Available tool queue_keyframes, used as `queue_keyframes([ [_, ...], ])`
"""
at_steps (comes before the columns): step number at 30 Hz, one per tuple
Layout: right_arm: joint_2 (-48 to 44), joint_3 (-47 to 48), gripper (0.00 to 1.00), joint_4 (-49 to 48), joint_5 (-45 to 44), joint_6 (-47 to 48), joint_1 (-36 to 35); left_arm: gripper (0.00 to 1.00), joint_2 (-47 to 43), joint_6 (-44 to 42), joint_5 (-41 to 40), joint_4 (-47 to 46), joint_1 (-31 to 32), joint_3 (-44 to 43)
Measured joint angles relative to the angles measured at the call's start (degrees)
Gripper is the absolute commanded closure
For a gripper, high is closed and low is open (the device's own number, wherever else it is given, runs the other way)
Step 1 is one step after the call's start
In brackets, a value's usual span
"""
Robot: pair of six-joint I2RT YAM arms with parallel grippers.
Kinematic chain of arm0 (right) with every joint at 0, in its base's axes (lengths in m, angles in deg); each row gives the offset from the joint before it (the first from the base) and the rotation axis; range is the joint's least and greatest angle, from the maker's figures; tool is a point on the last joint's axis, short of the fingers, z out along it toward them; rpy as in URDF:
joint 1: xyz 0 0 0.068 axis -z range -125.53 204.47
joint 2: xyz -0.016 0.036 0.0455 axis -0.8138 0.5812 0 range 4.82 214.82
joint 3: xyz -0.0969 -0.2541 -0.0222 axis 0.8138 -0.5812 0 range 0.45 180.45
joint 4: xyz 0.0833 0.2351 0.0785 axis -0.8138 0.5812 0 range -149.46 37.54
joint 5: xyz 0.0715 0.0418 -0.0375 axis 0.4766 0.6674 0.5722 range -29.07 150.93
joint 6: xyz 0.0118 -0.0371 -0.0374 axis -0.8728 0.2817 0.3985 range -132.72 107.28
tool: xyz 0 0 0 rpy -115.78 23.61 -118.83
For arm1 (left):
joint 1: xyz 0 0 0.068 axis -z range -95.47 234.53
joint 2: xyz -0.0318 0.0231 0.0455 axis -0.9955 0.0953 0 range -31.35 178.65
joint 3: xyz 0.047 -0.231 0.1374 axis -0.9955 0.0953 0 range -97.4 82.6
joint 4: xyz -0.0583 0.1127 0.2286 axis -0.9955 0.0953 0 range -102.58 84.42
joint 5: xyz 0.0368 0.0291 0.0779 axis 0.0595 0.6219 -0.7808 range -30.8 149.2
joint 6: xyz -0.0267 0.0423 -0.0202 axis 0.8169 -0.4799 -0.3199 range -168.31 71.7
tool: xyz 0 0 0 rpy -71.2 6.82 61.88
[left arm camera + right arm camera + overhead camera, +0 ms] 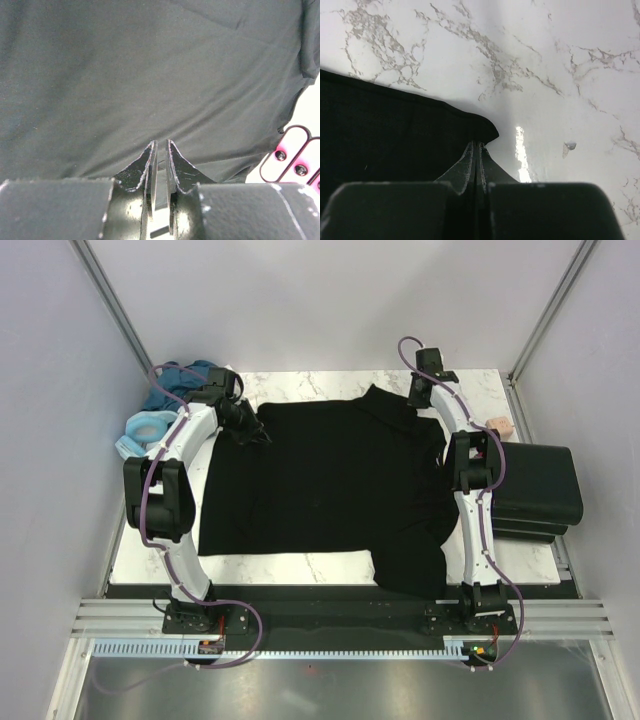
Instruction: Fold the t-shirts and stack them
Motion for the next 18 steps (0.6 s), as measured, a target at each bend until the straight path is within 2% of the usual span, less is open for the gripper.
queue_keyframes([
  [10, -4.6, -5.0, 1.0, -4.7, -1.0, 0.0, -1.1, 0.78, 0.4, 0.0, -3.3, 0.1, -0.2, -0.9],
  [13, -6.8, -6.8, 1.0, -5.6, -1.5, 0.0, -1.5, 0.77, 2.3, 0.1, -6.2, 0.5, -0.8, -3.9],
  [18, -11.5, -11.8, 1.0, -6.6, -2.5, 0.0, -1.8, 0.75, 9.7, 0.1, -12.3, 1.3, -2.9, -13.9],
])
